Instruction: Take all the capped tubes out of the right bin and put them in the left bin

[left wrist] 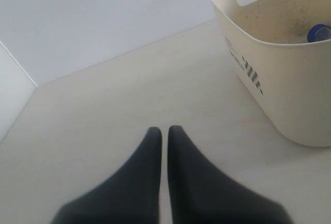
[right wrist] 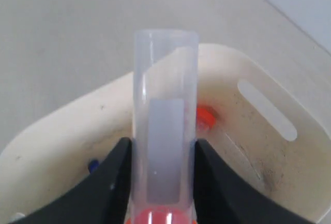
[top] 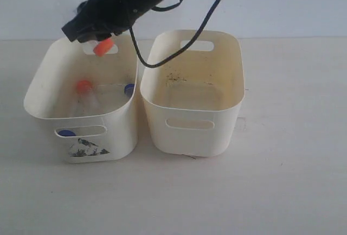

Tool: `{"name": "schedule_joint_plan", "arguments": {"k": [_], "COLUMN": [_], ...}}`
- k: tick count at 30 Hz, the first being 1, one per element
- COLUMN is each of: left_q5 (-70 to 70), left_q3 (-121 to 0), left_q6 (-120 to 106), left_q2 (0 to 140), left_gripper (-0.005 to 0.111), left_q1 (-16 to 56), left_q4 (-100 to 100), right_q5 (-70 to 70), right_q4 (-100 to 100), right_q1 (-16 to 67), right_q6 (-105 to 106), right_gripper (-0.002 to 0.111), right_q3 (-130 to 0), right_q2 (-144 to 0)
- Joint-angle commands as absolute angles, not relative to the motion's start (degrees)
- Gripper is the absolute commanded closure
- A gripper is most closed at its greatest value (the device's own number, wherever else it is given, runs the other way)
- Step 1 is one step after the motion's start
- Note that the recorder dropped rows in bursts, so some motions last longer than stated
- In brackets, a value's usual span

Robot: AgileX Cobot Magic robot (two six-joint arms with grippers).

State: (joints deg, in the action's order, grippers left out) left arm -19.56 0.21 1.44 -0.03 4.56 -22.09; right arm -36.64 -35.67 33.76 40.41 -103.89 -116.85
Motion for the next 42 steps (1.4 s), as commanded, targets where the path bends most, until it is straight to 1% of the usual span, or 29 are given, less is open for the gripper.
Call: {"name": "schedule_joint_plan", "arguments": {"k": [1,3,4,5,6,7,9,10,11,13,19,27,29,36,42], "left_q5": [-19.26,-19.26,-19.26,-19.26,-19.26,-19.26,-19.26,-19.26,-19.26,-19.26,-19.26,-19.26,-19.26,-19.26,-19.26], "left_q3": [0.00,0.00,0.00,0.00,0.00,0.00,0.00,0.00,0.00,0.00,0.00,0.00,0.00,0.00,0.00], "left_q6": [1.98,1.98,1.98,1.98,1.98,1.98,1.98,1.98,1.98,1.98,1.98,1.98,1.98,1.98,1.98], "left_q2": [0.00,0.00,0.00,0.00,0.00,0.00,0.00,0.00,0.00,0.00,0.00,0.00,0.00,0.00,0.00], "left_gripper": [0.102,0.102,0.102,0.102,0.102,0.102,0.102,0.102,0.102,0.102,0.102,0.102,0.102,0.102,0.102], "left_q1": [4.87,4.87,4.87,4.87,4.87,4.87,4.87,4.87,4.87,4.87,4.87,4.87,4.87,4.87,4.87], "left_q4": [-21.93,-21.93,-21.93,-21.93,-21.93,-21.93,-21.93,-21.93,-21.93,-21.93,-21.93,-21.93,-21.93,-21.93,-21.93], "right_q5": [-35.27,-34.99,-34.99,-35.34,-35.65,-36.07,-36.44,-36.57,-36.57,-37.93,-47.14,-48.47,-49.79,-51.69,-51.34], "right_q4": [-30.61,-30.58,-30.69,-30.58,-30.81,-30.81,-30.81,-30.81,-30.71,-29.16,-20.07,-17.67,-17.67,-17.67,-17.28], "right_q1": [33.74,33.74,33.74,33.78,33.87,33.87,33.87,33.87,33.87,33.87,33.87,33.87,33.87,33.87,33.70], "right_q6": [35.56,33.78,33.24,33.03,32.56,31.25,29.97,29.53,29.30,29.30,23.30,20.54,19.94,19.78,19.78], "right_gripper": [0.071,0.043,0.035,0.037,0.045,0.059,0.095,0.107,0.106,0.109,0.109,0.109,0.109,0.109,0.109], "right_q3": [-104.04,-104.04,-104.04,-104.04,-104.04,-104.04,-104.04,-104.04,-104.04,-104.04,-102.74,-88.43,-86.57,-86.26,-86.26], "right_q2": [-119.66,-120.45,-120.49,-120.49,-120.33,-119.84,-118.29,-117.46,-116.46,-114.32,-105.68,-89.42,-86.39,-81.75,-81.18]}}
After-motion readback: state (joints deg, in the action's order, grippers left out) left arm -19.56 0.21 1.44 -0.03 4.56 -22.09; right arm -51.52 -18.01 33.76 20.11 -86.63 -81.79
